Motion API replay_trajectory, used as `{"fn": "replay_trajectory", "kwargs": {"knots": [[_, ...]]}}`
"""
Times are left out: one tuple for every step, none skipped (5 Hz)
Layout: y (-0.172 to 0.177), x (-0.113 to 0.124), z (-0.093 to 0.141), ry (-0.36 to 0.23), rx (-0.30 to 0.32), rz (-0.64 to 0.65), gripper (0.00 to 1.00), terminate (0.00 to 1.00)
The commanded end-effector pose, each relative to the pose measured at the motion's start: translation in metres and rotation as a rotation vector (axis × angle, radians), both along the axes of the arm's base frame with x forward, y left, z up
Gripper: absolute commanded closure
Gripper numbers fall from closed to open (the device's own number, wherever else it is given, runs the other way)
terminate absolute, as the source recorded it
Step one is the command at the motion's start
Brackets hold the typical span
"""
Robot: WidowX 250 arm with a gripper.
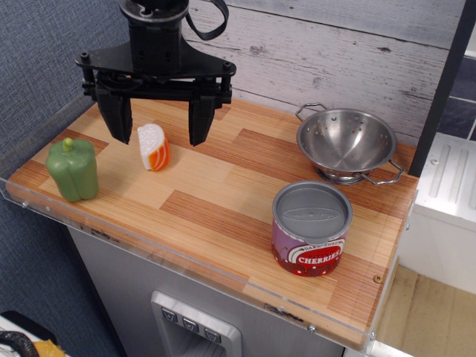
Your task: Move the can to the left of the bowl.
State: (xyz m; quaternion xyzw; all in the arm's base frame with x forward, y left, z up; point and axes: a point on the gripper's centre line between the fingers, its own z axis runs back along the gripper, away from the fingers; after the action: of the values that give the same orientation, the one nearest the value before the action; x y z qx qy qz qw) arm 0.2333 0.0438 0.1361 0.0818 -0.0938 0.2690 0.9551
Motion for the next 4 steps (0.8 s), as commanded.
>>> {"fn": "replay_trajectory", "kwargs": {"knots": [[0.000, 0.000, 0.000, 0.000, 0.000, 0.000, 0.00, 0.00], [-0.016, -0.007, -0.007, -0.031, -0.025, 0.020, 0.00, 0.00], [-0.050, -0.008, -0.014, -0.051, -0.073, 0.002, 0.00, 0.00], [-0.090, -0.008, -0.018, -0.057, -0.094, 0.020, 0.00, 0.00]]}}
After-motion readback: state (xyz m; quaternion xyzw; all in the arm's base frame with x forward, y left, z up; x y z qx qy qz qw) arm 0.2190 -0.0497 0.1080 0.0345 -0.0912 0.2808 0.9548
